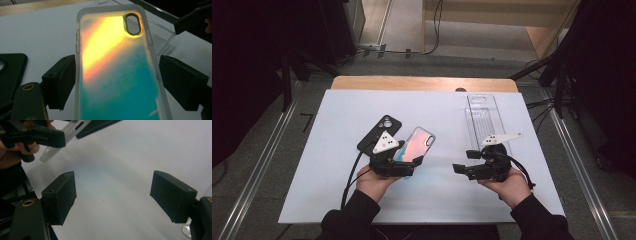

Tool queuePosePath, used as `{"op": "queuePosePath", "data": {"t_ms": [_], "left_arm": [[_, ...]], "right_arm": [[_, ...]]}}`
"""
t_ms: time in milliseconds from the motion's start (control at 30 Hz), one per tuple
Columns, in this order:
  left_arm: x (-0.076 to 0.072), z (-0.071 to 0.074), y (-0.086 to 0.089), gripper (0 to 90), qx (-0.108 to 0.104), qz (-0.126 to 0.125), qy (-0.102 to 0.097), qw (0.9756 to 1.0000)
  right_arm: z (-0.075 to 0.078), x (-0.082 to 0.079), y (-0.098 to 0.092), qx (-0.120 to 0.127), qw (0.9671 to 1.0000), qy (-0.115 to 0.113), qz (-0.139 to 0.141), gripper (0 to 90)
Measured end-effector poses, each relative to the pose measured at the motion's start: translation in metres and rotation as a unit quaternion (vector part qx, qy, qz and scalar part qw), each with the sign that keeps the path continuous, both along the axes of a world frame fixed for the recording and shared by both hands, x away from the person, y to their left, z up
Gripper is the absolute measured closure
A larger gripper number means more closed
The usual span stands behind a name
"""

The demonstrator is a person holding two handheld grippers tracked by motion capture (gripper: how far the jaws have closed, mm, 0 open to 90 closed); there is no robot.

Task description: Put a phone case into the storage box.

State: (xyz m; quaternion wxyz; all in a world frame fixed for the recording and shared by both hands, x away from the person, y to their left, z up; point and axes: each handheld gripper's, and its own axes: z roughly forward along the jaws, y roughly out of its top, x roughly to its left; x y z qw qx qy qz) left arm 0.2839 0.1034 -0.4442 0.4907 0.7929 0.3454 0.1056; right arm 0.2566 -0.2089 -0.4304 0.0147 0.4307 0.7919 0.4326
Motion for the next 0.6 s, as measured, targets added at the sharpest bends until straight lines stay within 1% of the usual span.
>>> {"op": "queuePosePath", "data": {"t_ms": [100, 167, 233, 333, 433, 533, 567, 600], "left_arm": [[0.000, -0.003, -0.002, 16.7, 0.001, 0.002, -0.011, 0.9999], [-0.001, -0.004, -0.003, 16.7, -0.003, 0.008, -0.018, 0.9998], [-0.002, -0.005, -0.004, 16.7, -0.002, 0.013, -0.028, 0.9995], [-0.003, -0.008, -0.005, 16.7, -0.002, 0.024, -0.047, 0.9986], [-0.004, -0.011, -0.006, 16.7, -0.003, 0.032, -0.061, 0.9976], [-0.004, -0.015, -0.008, 16.7, -0.001, 0.029, -0.071, 0.9970], [-0.003, -0.016, -0.008, 16.7, -0.001, 0.023, -0.068, 0.9974], [-0.004, -0.018, -0.009, 16.7, -0.001, 0.024, -0.070, 0.9972]], "right_arm": [[0.004, 0.004, 0.003, 0.011, 0.9999, 0.004, -0.005, 19.6], [0.007, 0.007, 0.006, 0.015, 0.9999, 0.003, -0.009, 19.8], [0.010, 0.010, 0.010, 0.019, 0.9998, 0.002, -0.008, 20.2], [0.014, 0.014, 0.016, 0.023, 0.9997, 0.004, -0.009, 20.5], [0.018, 0.019, 0.021, 0.028, 0.9995, 0.004, -0.013, 20.5], [0.021, 0.024, 0.024, 0.031, 0.9994, 0.003, -0.017, 20.6], [0.021, 0.025, 0.025, 0.032, 0.9993, 0.002, -0.018, 20.6], [0.021, 0.027, 0.026, 0.032, 0.9993, 0.002, -0.019, 20.6]]}}
